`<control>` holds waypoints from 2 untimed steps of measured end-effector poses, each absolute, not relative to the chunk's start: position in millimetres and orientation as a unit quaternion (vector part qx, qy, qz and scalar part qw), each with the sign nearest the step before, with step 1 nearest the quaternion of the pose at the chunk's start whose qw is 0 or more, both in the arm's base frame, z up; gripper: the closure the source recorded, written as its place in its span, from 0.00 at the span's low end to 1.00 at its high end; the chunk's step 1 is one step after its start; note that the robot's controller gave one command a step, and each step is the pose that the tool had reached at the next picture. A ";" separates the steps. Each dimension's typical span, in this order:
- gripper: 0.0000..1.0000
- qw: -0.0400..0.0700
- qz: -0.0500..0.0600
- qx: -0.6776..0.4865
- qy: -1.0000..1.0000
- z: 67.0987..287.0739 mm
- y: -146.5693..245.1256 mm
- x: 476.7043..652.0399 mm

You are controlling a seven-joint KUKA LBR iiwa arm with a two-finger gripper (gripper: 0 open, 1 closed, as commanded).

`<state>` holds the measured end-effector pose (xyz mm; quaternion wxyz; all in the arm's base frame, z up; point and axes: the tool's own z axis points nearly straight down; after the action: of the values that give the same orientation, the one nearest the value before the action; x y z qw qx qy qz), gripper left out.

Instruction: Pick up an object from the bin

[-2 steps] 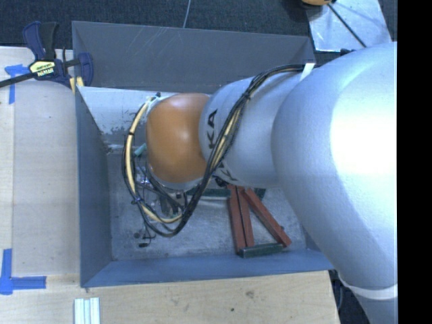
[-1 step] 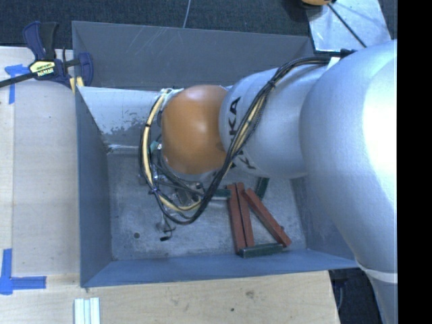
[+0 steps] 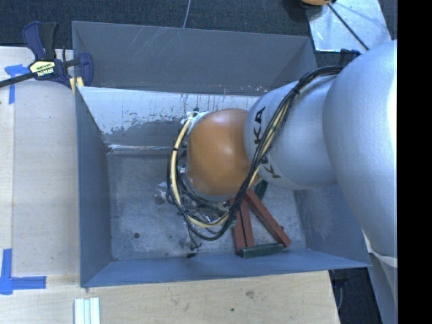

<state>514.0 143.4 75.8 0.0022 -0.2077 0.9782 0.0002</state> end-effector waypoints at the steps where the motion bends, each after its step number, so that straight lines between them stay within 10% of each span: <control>1: 0.00 -0.004 0.000 -0.229 0.973 102.1 140.5 541.7; 2: 0.00 0.007 0.000 -0.225 0.974 112.6 132.6 572.6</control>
Offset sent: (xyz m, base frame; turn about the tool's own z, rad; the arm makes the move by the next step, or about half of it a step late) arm 0.0669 -0.0256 -0.0058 -0.0100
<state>572.6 132.6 112.6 0.0075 -0.2247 0.9744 0.0000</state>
